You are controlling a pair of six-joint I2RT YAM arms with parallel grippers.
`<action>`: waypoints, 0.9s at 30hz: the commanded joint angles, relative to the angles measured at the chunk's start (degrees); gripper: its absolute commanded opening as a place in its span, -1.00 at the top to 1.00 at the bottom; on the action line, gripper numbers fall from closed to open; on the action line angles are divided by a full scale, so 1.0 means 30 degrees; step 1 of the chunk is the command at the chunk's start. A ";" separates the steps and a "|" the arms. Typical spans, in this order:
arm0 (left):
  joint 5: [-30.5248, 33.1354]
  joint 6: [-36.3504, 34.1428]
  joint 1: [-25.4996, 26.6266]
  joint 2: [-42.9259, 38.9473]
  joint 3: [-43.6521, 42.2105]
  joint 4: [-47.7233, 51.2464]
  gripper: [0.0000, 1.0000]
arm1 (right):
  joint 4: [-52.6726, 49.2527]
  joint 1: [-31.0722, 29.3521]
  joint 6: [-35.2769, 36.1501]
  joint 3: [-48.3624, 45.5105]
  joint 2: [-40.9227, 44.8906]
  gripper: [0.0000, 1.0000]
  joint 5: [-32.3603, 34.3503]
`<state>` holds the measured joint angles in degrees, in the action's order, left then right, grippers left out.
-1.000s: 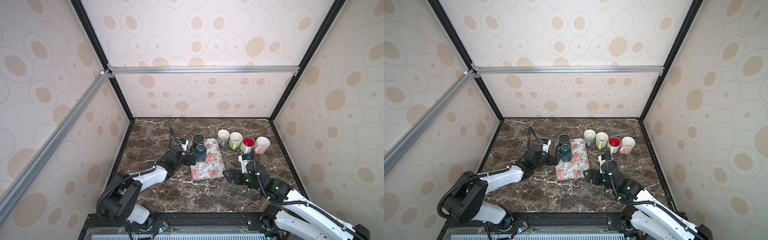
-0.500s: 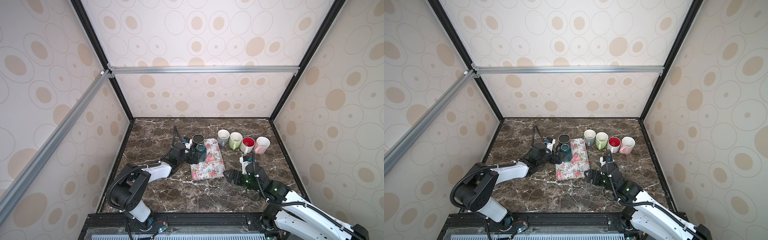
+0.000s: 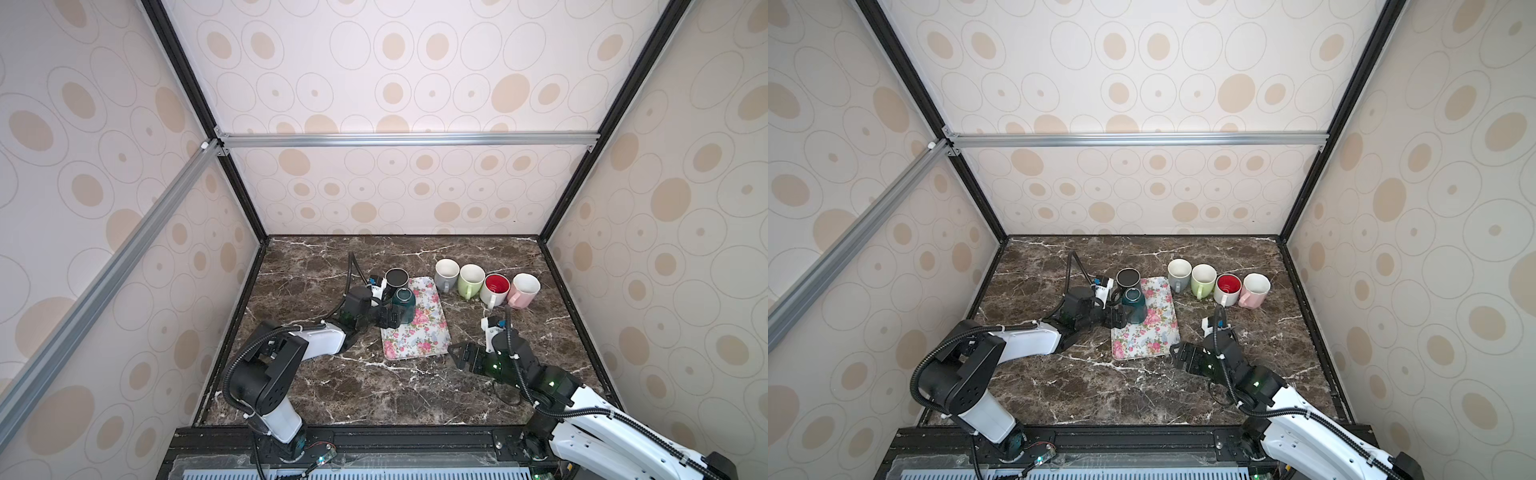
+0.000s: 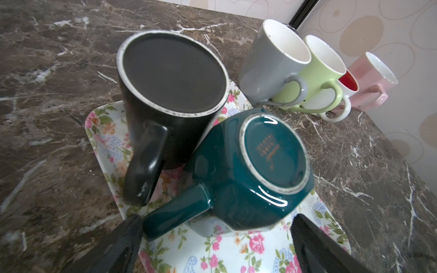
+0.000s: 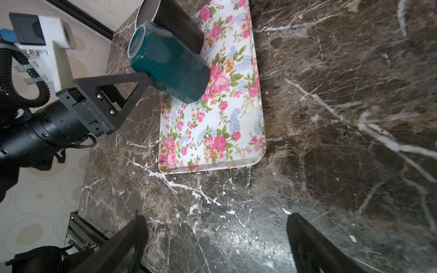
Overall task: Turn the mug right side up
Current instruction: 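Move the left gripper over the upturned teal mug and lower around it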
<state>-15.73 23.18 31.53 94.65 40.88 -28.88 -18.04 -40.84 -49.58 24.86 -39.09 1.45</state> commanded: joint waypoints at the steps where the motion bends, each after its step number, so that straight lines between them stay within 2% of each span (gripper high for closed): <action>1: 0.0476 -0.0733 0.0937 0.0684 0.0643 0.0023 -0.97 | -0.0405 -0.0135 -0.0490 -0.0427 0.0611 -0.90 0.0326; 7: 0.1912 -0.2141 0.2518 0.1312 0.2546 0.2023 -0.97 | -0.1266 -0.0140 -0.0608 -0.0420 0.1299 -0.89 0.0621; 15: 0.1578 -0.2664 0.3860 0.2338 0.4044 0.2890 -0.97 | -0.1892 -0.0141 -0.0699 -0.0583 0.2182 -0.89 0.0892; 20: 0.1950 -0.3556 0.4028 0.1780 0.4039 0.3757 -0.97 | -0.2466 -0.0156 -0.0780 -0.0696 0.2667 -0.89 0.1155; 24: 0.3364 -0.4113 0.4022 0.0970 0.4082 0.5353 -0.97 | -0.2292 -0.0154 -0.0871 -0.0959 0.2967 -0.89 0.1174; 27: 0.5766 -0.4169 0.4038 0.0571 0.4084 0.6226 -0.97 | -0.2448 -0.0138 -0.0860 -0.0993 0.3088 -0.89 0.1244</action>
<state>-5.78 13.28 43.24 99.00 51.24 -14.26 -24.38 -40.84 -51.24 22.55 -30.46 3.97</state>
